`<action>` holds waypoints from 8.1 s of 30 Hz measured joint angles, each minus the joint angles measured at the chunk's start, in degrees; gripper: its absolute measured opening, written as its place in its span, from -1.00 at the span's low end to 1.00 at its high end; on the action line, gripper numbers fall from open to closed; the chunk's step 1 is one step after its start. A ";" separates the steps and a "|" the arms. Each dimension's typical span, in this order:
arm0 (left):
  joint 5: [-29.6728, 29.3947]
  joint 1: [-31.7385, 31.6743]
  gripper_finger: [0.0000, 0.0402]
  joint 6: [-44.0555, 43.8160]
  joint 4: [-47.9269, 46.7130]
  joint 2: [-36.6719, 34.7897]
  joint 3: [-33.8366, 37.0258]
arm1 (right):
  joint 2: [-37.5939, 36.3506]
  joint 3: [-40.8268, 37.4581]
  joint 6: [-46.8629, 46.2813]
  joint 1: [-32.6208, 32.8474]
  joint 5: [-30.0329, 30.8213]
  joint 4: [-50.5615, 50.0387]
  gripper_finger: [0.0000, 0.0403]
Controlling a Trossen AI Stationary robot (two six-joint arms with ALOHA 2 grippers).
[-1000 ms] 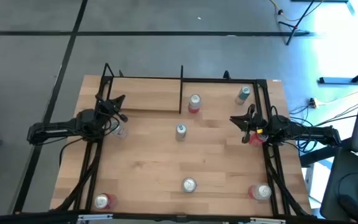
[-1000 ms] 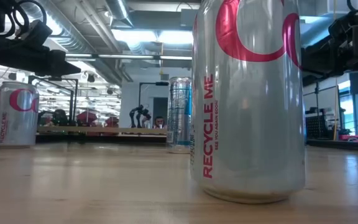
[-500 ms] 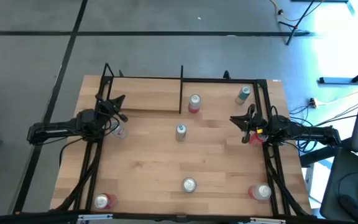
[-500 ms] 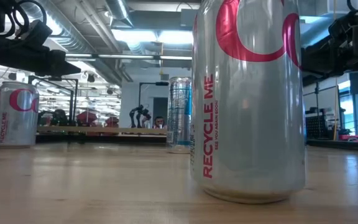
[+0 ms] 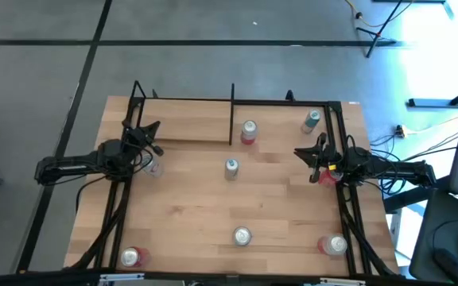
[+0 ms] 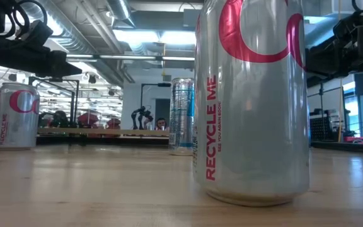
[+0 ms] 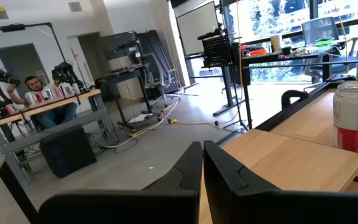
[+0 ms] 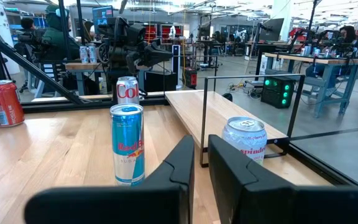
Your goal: Place canned beverage on shelf
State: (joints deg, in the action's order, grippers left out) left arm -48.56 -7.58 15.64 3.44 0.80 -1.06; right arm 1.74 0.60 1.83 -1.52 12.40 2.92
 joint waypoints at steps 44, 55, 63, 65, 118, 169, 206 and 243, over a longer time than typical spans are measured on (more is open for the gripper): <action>35.73 -0.02 -0.98 -21.49 18.96 4.60 -0.01 | 2.96 -0.07 2.89 0.00 6.51 13.20 -0.81; 43.01 0.20 -0.98 -19.25 24.89 25.41 -12.72 | 14.47 -0.03 4.54 0.00 6.51 27.08 -0.81; 39.87 0.20 -0.90 -13.79 27.66 36.17 -17.97 | 24.73 1.74 5.67 0.00 6.50 33.87 -0.81; 40.46 0.22 -0.79 -13.97 27.62 38.44 -18.87 | 27.12 3.69 7.11 0.00 6.49 33.85 -0.81; 34.44 11.12 0.34 -16.98 19.39 81.00 -41.97 | 42.03 16.50 5.92 0.00 1.48 17.67 -0.81; 26.60 11.72 0.56 -24.15 27.67 93.18 -41.94 | 42.03 16.50 6.01 0.00 2.03 18.38 -0.81; 60.99 6.86 -0.07 -14.93 20.69 93.27 -45.33 | 43.86 16.48 5.96 0.00 -2.97 20.44 -0.81; 32.88 17.30 0.55 -24.98 8.75 82.93 -44.98 | 55.43 16.45 10.45 0.02 -6.01 30.91 -0.81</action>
State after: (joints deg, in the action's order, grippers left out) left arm -15.68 9.73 -9.34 12.19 83.72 -46.04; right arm 57.17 17.06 12.27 -1.50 6.39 33.82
